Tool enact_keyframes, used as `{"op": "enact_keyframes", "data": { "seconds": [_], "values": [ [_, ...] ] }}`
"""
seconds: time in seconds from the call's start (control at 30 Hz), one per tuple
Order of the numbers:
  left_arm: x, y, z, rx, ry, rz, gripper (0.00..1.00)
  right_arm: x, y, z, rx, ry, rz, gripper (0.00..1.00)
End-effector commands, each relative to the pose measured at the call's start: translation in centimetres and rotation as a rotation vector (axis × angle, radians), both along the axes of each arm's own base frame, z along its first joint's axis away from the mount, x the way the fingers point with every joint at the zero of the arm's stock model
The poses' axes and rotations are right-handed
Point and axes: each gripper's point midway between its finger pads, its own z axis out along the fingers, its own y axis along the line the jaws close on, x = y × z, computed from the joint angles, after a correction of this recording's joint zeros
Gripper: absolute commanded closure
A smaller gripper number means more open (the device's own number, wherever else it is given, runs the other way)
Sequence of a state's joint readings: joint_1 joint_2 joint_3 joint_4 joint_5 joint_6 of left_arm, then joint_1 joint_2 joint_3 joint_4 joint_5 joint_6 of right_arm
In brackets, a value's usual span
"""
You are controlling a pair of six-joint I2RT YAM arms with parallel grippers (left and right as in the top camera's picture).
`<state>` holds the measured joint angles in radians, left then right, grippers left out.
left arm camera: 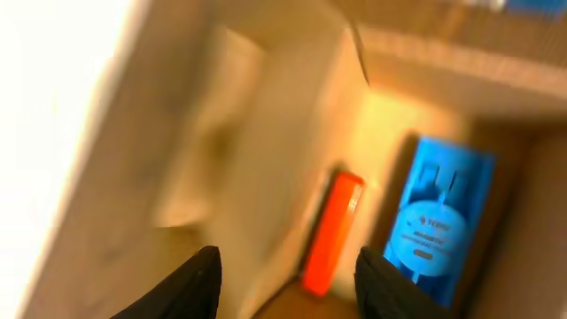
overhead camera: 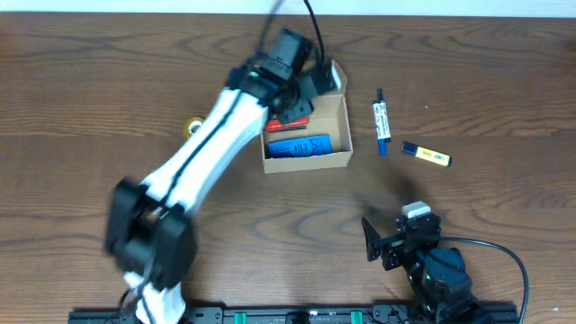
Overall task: Pack container
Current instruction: 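Lower the stapler into the box beside the duster and release, then move the left gripper over the clear tape roll and lower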
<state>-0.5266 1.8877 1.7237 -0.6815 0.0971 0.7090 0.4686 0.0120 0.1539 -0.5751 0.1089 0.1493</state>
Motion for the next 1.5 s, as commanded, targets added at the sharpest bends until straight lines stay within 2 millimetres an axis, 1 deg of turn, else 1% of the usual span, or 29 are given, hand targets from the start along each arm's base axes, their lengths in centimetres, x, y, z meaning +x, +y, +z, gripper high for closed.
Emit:
{"op": "enact_keyframes", "data": {
  "seconds": [0.0,0.03,0.1,0.2,0.27,0.33,0.4,0.43,0.47,0.5,0.57,0.63,0.7,0.77,0.9,1.0,1.07,1.1,1.13,1.23,1.37,1.47],
  "values": [
    [0.2,3.0,5.4,-0.094,-0.049,0.181,0.51,0.0,0.1,0.0,0.005,-0.001,0.001,0.01],
    [0.2,4.0,5.7,-0.092,-0.047,0.226,0.51,0.0,0.1,0.0,0.005,-0.001,0.001,0.01],
    [0.3,7.0,6.0,-0.083,-0.029,0.352,0.54,0.0,0.1,0.0,0.005,-0.001,0.001,0.01],
    [0.4,11.1,5.2,-0.085,0.032,0.505,0.55,0.0,0.1,0.0,0.005,-0.001,0.001,0.01],
    [0.9,13.8,4.7,-0.115,0.062,0.622,0.55,0.0,0.1,0.0,0.005,-0.001,0.001,0.01],
    [1.6,16.7,4.3,-0.147,0.081,0.738,0.53,0.0,0.1,0.0,0.005,-0.001,0.001,0.01],
    [2.0,19.2,3.7,-0.169,0.102,0.818,0.48,0.0,0.1,0.0,0.005,-0.001,0.001,0.01],
    [2.1,20.0,3.3,-0.185,0.123,0.835,0.47,0.0,0.1,0.0,0.005,-0.001,0.001,0.01],
    [2.1,20.6,2.9,-0.201,0.148,0.843,0.47,0.0,0.1,0.0,0.005,-0.001,0.001,0.01],
    [2.1,20.9,2.5,-0.219,0.173,0.852,0.44,0.0,0.1,0.0,0.005,-0.001,0.001,0.01],
    [2.1,22.0,1.3,-0.226,0.219,0.882,0.42,0.0,0.1,0.0,0.005,-0.001,0.001,0.01],
    [2.1,22.9,-0.1,-0.201,0.252,0.907,0.39,0.0,0.1,0.0,0.005,-0.001,0.001,0.01],
    [2.1,23.6,-1.8,-0.172,0.290,0.930,0.31,0.0,0.1,0.0,0.005,-0.001,0.001,0.01],
    [2.2,23.8,-3.7,-0.145,0.332,0.942,0.26,0.0,0.1,0.0,0.005,-0.002,0.001,0.01],
    [2.2,23.9,-7.8,-0.100,0.422,0.967,0.26,0.0,0.1,0.0,0.005,-0.001,0.001,0.01],
    [2.1,24.0,-10.2,-0.066,0.469,0.974,0.25,0.0,0.1,0.0,0.005,-0.001,0.001,0.01],
    [2.0,24.2,-11.5,-0.041,0.490,0.981,0.21,0.0,0.1,0.0,0.005,-0.001,0.001,0.01],
    [1.9,24.2,-12.2,-0.032,0.504,0.983,0.16,0.0,0.1,0.0,0.005,-0.002,0.001,0.01],
    [1.9,24.2,-12.7,-0.027,0.516,0.983,0.14,0.0,0.1,0.0,0.005,-0.001,0.001,0.01],
    [1.7,23.9,-14.1,-0.020,0.551,0.978,0.13,0.0,0.1,0.0,0.005,-0.001,0.001,0.01],
    [1.4,23.0,-15.0,-0.046,0.599,0.960,0.13,0.0,0.1,0.0,0.005,-0.001,0.001,0.01],
    [1.2,22.9,-15.6,-0.036,0.612,0.960,0.11,0.0,0.1,0.0,0.005,-0.001,0.001,0.01]
  ]
}}
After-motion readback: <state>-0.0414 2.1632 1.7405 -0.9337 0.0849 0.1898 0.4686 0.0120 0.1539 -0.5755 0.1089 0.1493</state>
